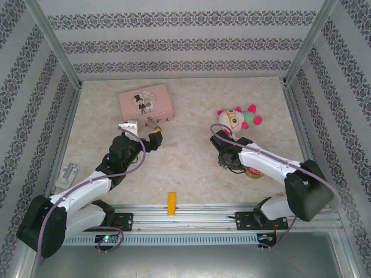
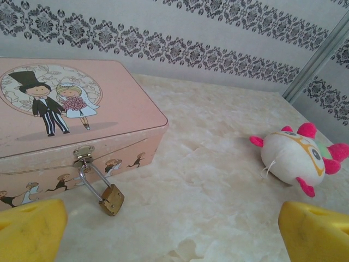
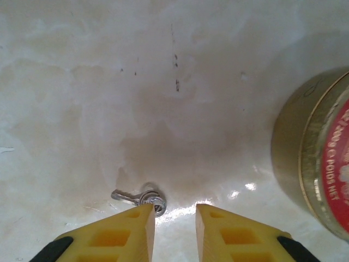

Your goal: Unlock the padlock with the key

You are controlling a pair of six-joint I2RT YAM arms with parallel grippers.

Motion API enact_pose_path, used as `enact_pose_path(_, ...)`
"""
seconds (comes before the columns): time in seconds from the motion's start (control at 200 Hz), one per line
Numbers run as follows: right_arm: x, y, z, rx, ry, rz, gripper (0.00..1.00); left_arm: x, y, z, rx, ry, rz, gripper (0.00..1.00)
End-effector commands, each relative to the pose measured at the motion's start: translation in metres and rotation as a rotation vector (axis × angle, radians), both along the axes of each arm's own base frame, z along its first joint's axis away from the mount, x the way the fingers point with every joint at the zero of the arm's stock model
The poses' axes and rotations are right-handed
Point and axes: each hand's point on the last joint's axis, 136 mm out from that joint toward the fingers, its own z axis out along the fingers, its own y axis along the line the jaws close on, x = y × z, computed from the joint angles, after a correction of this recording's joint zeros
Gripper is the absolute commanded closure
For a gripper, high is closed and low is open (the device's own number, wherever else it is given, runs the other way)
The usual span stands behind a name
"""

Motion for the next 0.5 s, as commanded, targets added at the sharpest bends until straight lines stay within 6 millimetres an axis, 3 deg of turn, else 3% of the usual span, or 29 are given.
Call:
enact_pose_path(0.0,0.001,0.009,-0.002,0.013,0.033,-0.037,0.74,0.006,-0.006,0.012,-0.028,-0.017,-0.001,0.01)
enact_pose_path(0.25,0.005,0.020,-0.014,0.006,0.079,-0.040,0.74,0.011,-0.010,0.003,-0.025,0.008,-0.008,0.01)
enact_pose_path(0.495,-0.002,0.016,-0.028,-0.016,0.118,-0.063,0.74,0.011,-0.009,-0.003,-0.015,0.021,-0.003,0.01)
